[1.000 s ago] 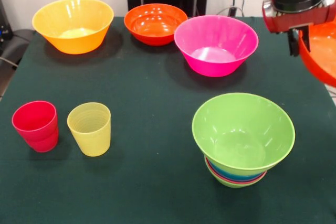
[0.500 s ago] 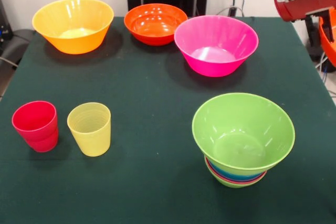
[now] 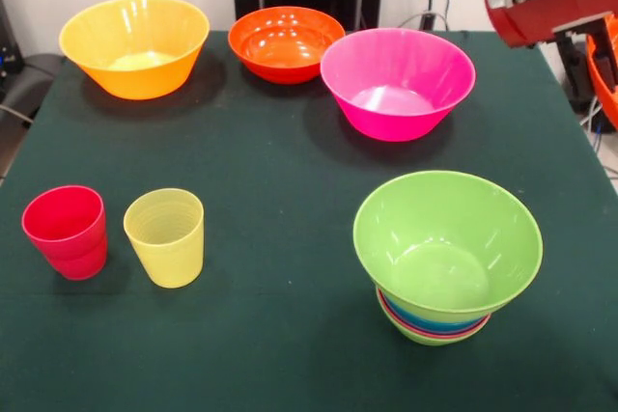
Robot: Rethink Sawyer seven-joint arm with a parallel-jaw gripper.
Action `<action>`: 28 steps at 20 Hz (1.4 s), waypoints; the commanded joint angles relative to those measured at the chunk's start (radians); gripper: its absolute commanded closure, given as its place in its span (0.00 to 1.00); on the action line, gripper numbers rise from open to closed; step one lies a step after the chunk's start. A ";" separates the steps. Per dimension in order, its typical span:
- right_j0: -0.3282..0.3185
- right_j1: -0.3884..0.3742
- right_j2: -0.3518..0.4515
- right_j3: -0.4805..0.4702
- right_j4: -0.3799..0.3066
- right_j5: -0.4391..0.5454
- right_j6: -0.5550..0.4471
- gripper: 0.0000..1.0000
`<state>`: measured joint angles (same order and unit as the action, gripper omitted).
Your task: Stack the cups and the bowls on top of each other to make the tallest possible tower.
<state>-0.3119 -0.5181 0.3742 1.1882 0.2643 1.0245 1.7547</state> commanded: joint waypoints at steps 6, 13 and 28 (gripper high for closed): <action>-0.032 0.134 0.059 -0.214 -0.035 0.194 -0.014 1.00; -0.045 0.149 0.052 -0.253 -0.053 0.224 -0.041 1.00; -0.054 0.260 0.058 -0.490 -0.114 0.373 -0.104 1.00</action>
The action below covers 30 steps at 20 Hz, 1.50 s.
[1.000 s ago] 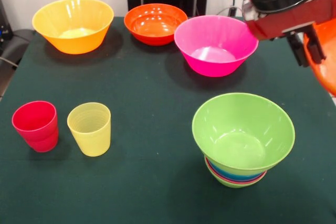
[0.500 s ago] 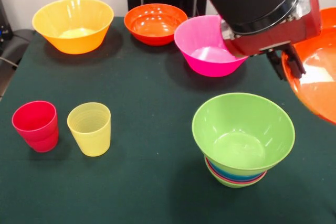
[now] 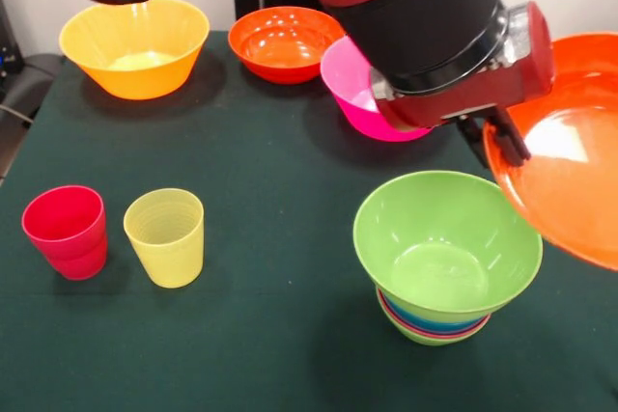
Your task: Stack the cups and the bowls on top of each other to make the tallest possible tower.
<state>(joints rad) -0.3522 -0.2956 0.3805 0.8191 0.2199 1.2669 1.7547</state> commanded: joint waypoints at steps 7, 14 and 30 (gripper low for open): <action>-0.028 0.103 0.057 -0.258 -0.125 0.215 -0.156 1.00; -0.046 0.130 0.064 -0.303 -0.160 0.229 -0.208 1.00; -0.083 0.126 0.046 -0.245 -0.224 0.156 -0.301 1.00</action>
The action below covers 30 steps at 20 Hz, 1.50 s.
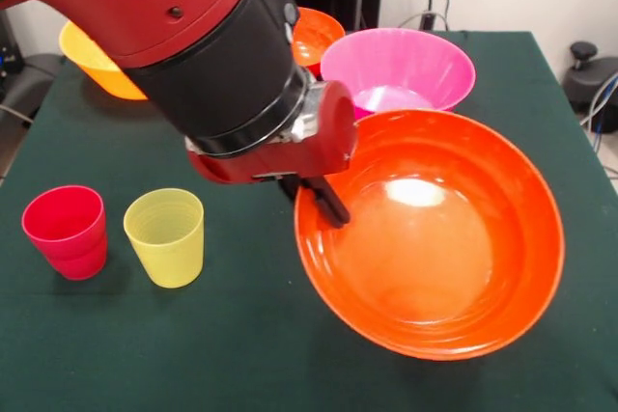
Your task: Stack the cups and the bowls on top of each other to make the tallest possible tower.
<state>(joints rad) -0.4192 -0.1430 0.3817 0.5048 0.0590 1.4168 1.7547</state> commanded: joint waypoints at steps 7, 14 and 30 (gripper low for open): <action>-0.045 -0.101 0.044 0.254 -0.042 -0.119 -0.312 1.00; -0.087 -0.186 0.075 0.453 -0.030 -0.227 -0.301 1.00; -0.175 -0.277 0.184 0.734 -0.072 -0.439 -0.266 1.00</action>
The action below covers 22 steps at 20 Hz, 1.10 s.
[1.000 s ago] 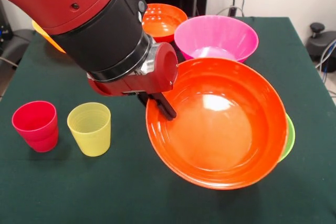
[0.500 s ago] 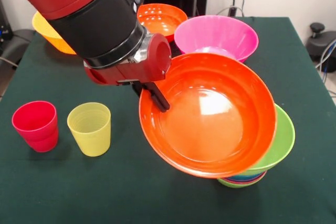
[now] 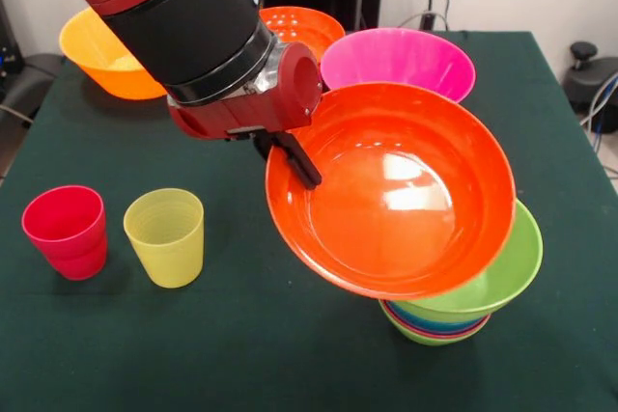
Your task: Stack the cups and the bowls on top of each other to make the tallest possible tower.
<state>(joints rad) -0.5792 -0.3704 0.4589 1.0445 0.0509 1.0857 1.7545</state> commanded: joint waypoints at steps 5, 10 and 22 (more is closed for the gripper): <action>-0.019 -0.038 0.132 0.189 -0.082 -0.122 -0.251 1.00; -0.027 -0.027 0.153 0.179 -0.101 -0.135 -0.244 1.00; -0.039 0.000 0.201 0.179 -0.160 -0.186 -0.227 1.00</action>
<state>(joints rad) -0.6115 -0.3941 0.5973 1.1568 -0.0374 0.9630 1.7545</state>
